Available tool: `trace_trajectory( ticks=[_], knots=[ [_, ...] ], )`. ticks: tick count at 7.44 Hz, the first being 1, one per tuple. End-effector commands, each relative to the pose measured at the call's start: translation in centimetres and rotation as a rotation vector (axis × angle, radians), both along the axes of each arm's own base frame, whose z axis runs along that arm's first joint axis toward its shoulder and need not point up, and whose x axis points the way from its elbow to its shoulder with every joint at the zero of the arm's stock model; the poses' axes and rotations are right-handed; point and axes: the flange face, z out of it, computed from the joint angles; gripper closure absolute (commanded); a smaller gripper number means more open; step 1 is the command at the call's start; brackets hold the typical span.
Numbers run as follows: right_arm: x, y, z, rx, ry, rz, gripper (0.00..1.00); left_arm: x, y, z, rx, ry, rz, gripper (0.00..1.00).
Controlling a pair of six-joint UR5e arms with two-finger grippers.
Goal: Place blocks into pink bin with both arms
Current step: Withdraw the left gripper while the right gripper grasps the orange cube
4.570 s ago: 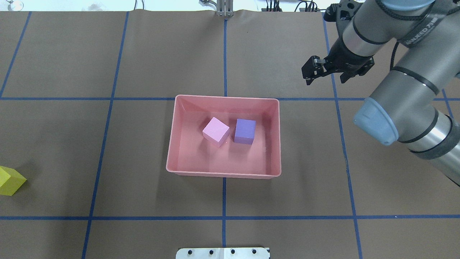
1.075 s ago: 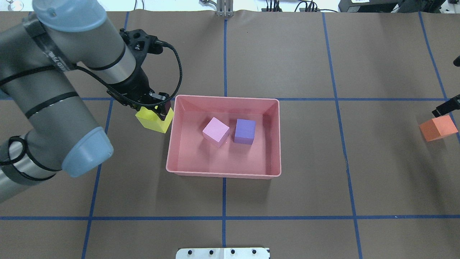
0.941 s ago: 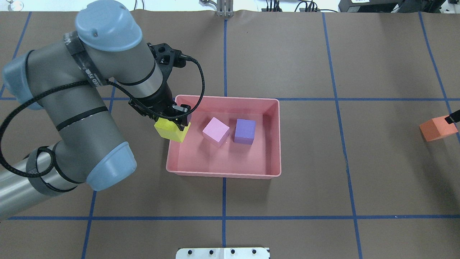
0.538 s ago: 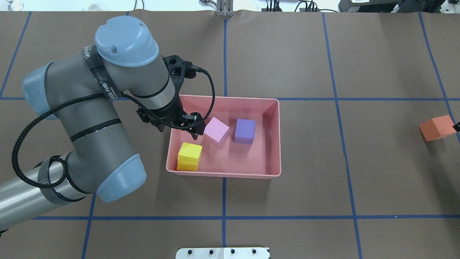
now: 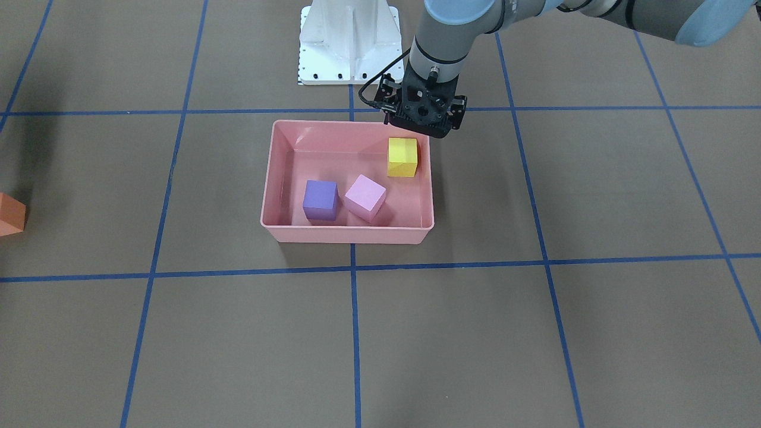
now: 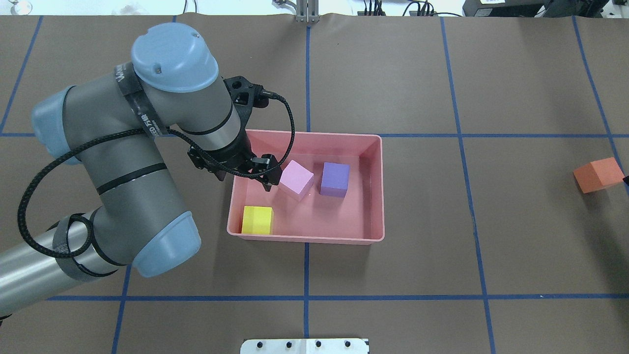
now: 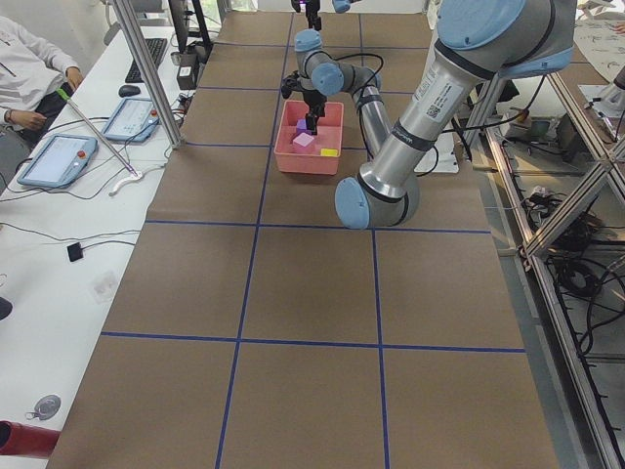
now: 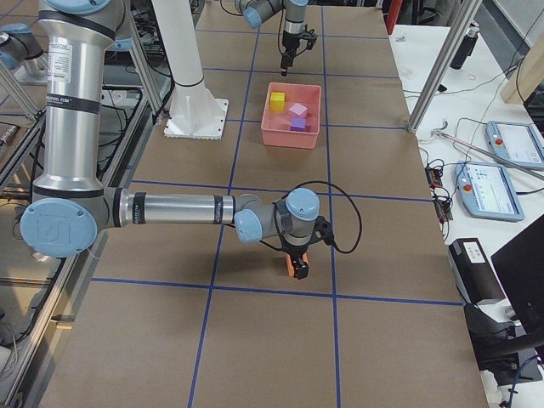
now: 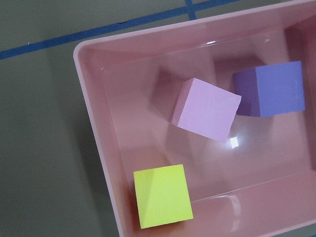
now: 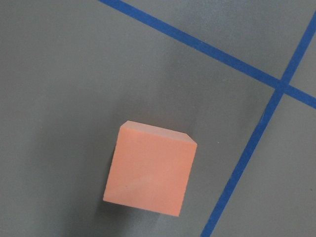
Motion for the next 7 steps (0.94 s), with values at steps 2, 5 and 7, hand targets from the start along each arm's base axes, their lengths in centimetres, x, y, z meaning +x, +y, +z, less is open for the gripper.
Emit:
trace_trajectory(
  ticks=[2, 5, 7],
  knots=[
    [-0.7, -2.3, -1.4, -0.084, -0.007, 0.126, 0.01, 0.0, 0.0, 0.0, 0.002, 0.0, 0.0, 0.0],
    [-2.1, -3.6, 2.4, -0.044, -0.058, 0.197, 0.01, 0.1, -0.1, 0.4, 0.002, -0.006, 0.004, 0.0],
    [-3.9, -4.1, 1.5, -0.038, -0.112, 0.222, 0.0, 0.2, -0.1, 0.5, 0.009, 0.004, 0.006, 0.0]
  ],
)
